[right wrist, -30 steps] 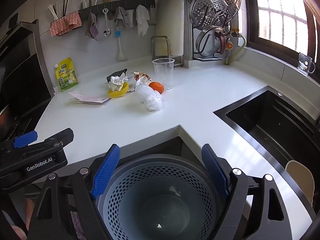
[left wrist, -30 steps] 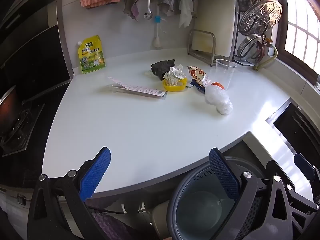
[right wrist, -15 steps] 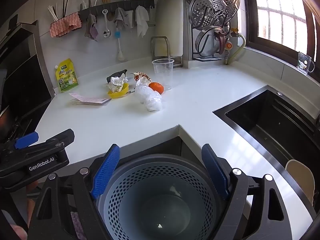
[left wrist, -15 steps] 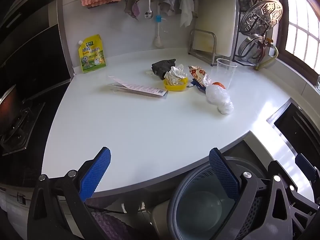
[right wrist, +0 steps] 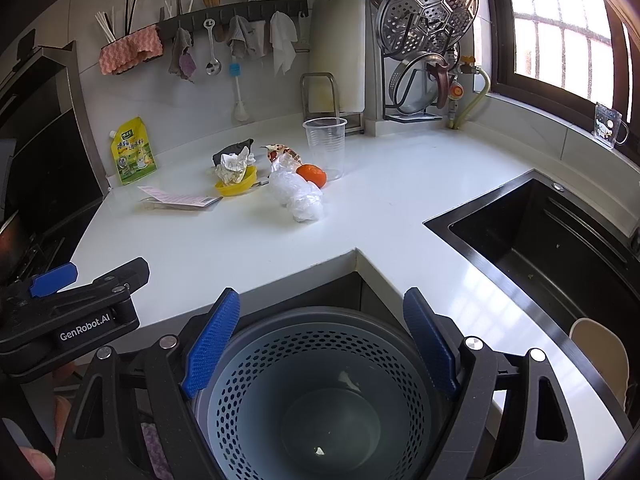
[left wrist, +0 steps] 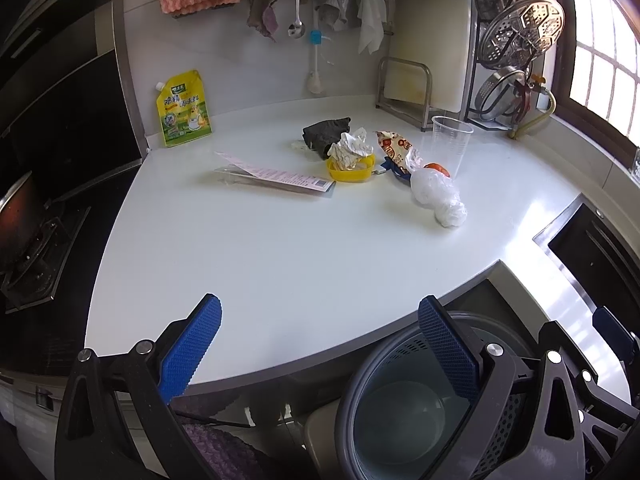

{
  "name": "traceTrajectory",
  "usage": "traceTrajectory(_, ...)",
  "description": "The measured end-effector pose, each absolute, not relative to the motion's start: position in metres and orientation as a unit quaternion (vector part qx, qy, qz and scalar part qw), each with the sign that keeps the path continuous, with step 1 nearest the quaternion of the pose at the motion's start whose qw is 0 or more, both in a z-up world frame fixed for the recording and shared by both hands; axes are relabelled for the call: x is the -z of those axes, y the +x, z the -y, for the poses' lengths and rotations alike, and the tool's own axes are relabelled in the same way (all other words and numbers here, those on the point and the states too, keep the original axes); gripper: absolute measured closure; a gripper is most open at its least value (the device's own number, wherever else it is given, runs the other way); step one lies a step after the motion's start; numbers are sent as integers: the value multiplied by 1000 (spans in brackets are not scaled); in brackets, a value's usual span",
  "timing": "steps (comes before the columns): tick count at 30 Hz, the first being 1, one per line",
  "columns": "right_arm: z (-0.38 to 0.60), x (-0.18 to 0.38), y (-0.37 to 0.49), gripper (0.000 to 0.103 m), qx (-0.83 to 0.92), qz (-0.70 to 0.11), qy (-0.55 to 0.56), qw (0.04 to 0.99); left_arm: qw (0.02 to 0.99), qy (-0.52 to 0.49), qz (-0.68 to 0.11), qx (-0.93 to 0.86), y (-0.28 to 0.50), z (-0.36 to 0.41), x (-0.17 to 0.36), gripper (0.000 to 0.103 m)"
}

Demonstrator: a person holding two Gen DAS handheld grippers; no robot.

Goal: Collect trash

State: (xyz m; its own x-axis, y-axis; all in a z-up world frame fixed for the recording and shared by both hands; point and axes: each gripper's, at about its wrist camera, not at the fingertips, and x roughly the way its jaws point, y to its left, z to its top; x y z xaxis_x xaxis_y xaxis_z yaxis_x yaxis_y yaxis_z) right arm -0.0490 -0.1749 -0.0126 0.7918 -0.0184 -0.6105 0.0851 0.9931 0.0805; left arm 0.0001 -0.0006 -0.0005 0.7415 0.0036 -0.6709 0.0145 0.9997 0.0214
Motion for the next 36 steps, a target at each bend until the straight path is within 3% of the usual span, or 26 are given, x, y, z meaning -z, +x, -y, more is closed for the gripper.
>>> traceTrajectory(36, 175, 9, -51, 23, 26, -322, 55, 945, 933, 12, -360, 4, 0, 0, 0, 6)
